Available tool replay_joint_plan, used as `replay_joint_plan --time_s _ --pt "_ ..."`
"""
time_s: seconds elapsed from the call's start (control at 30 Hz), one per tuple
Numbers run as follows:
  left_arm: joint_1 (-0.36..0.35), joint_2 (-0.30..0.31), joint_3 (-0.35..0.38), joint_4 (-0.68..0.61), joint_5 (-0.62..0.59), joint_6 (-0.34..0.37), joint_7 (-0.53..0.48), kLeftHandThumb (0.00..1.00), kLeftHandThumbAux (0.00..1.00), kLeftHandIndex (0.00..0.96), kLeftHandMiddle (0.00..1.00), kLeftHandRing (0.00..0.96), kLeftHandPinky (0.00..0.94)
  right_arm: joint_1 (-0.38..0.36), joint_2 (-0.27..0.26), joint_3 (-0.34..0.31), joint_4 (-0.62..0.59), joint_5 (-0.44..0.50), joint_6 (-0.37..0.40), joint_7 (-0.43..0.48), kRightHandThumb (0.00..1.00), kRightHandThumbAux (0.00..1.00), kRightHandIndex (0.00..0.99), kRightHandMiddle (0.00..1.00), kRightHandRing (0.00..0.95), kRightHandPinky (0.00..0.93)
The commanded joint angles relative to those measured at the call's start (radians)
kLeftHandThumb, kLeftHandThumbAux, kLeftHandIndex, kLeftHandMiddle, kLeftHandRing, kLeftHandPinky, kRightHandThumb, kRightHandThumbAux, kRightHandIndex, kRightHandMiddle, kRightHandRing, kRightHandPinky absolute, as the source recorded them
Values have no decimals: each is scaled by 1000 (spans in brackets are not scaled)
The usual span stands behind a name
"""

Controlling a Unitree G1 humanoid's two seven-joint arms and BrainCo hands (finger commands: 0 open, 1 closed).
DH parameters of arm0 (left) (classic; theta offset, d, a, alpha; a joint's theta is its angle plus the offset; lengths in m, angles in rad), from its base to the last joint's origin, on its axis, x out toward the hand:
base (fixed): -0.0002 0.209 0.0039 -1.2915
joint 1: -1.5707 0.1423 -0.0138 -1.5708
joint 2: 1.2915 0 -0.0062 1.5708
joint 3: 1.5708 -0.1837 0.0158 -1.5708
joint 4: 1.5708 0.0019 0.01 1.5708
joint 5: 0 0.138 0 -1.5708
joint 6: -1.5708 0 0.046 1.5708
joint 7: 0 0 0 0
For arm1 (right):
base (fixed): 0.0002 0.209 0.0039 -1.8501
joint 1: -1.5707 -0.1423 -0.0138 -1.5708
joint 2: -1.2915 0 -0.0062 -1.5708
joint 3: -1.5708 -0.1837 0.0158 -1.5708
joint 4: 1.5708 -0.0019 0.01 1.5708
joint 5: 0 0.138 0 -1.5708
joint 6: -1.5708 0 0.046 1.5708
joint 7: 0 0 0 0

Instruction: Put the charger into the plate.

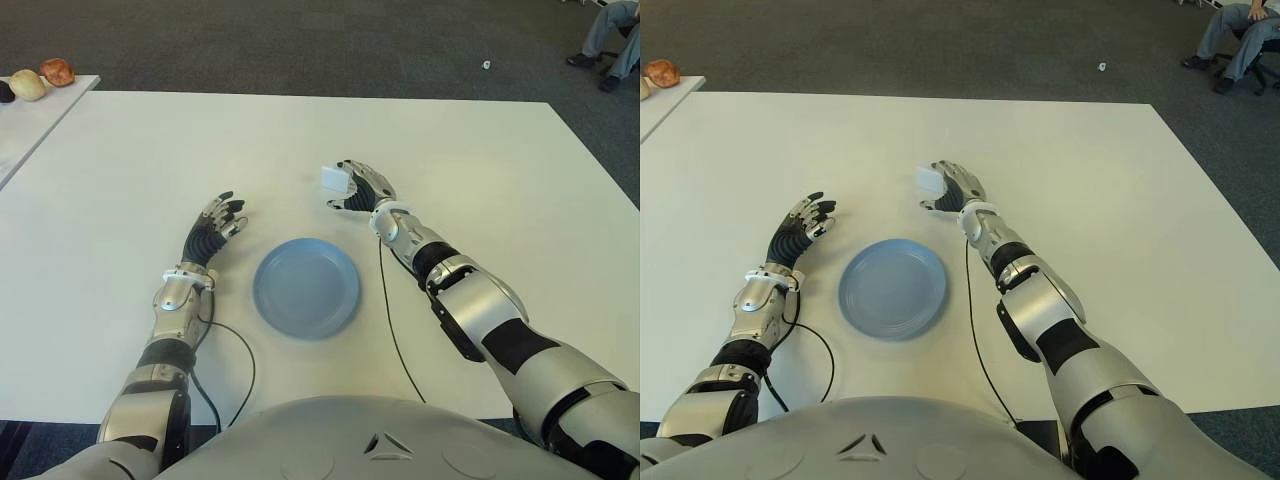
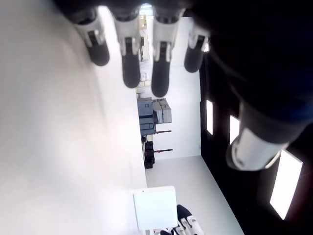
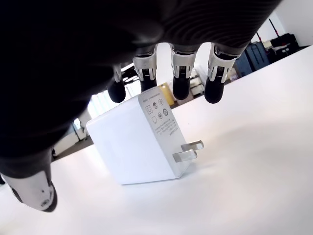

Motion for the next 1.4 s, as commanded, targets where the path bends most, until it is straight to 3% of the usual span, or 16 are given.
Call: replay_joint_plan --time_s 0.03,0.4,0.67,1.07,1.13,1.23,1.4 --pt "59 -18 -8 45 5 61 -18 0 653 134 232 182 93 -1 8 10 13 -14 17 -10 164 616 0 0 0 0" --pt "58 -11 -3 39 -1 71 -16 0 642 131 234 191 119 10 -5 53 19 -51 16 -10 14 649 0 0 0 0" --pt "70 -9 -1 14 -4 67 -21 0 626 131 238 193 109 71 -69 90 8 -83 -33 -10 0 672 0 1 0 0" --pt "71 4 9 1 -14 74 -31 0 611 131 253 208 113 166 -248 123 -92 -95 -116 94 0 721 0 32 18 53" --pt "71 6 9 -1 -12 73 -29 0 610 128 248 201 96 194 -298 117 -149 -86 -135 122 0 729 3 52 41 89" --pt "73 17 2 -10 2 89 -21 0 606 123 235 186 76 252 -412 103 -299 -70 -155 234 0 736 18 87 80 121" --pt "68 27 0 -14 1 108 -24 0 604 119 223 175 84 373 -564 60 -596 -43 -122 400 0 719 43 121 120 161"
